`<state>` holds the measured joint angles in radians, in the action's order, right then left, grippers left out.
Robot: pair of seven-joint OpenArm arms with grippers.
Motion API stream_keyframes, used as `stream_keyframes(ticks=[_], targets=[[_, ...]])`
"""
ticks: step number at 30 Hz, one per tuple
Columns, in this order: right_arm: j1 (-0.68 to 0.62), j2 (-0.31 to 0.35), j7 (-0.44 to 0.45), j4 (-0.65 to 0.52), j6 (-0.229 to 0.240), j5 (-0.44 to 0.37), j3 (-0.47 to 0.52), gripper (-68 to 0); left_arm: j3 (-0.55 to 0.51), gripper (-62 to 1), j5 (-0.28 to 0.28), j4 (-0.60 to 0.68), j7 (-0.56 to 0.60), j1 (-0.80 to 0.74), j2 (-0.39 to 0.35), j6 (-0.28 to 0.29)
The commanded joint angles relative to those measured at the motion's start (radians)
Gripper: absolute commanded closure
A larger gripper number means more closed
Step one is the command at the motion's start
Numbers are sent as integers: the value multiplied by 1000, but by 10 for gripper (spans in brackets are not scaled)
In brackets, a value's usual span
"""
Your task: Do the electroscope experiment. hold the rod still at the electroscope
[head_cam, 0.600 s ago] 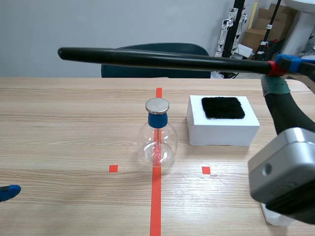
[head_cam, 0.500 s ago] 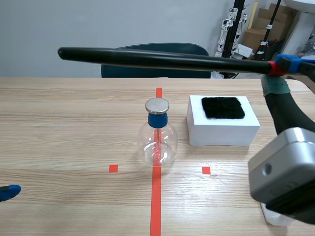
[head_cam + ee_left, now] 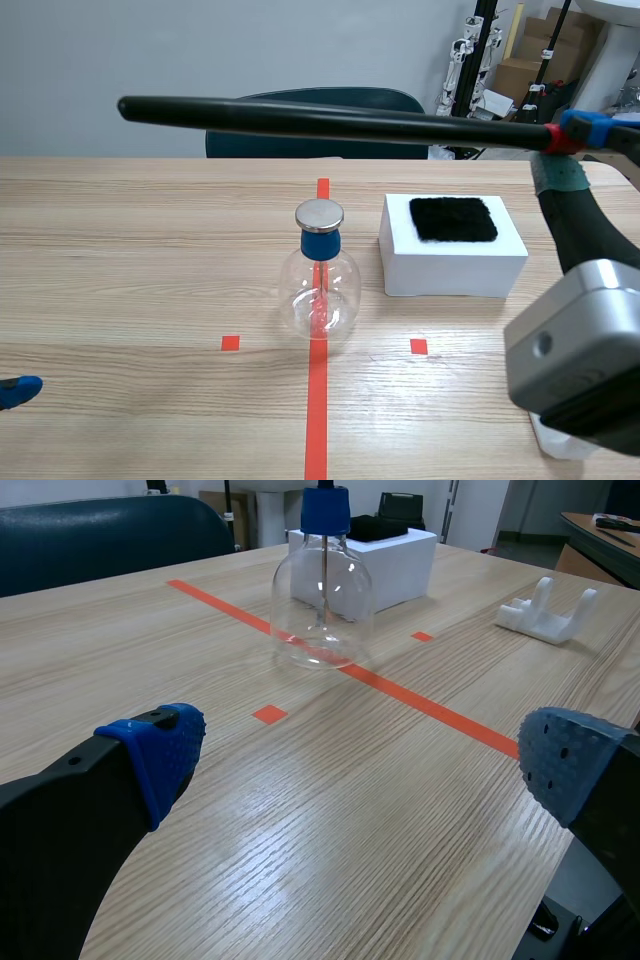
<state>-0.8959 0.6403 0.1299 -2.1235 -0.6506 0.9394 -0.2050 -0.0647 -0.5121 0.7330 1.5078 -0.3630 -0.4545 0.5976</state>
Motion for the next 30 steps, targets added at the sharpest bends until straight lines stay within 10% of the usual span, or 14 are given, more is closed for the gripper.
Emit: stream_keyframes(ticks=[1, 17, 30], targets=[[1, 8, -7, -8, -16, 0, 8, -37, -1, -623, 10, 16, 43, -2, -9, -1], [108, 8, -109, -6, -5, -64, 108, -37, -1, -623, 10, 16, 43, -2, -9, -1], [423, 120, -184, 245, 187, -141, 134, -37, -1, -623, 10, 16, 44, -2, -9, -1]])
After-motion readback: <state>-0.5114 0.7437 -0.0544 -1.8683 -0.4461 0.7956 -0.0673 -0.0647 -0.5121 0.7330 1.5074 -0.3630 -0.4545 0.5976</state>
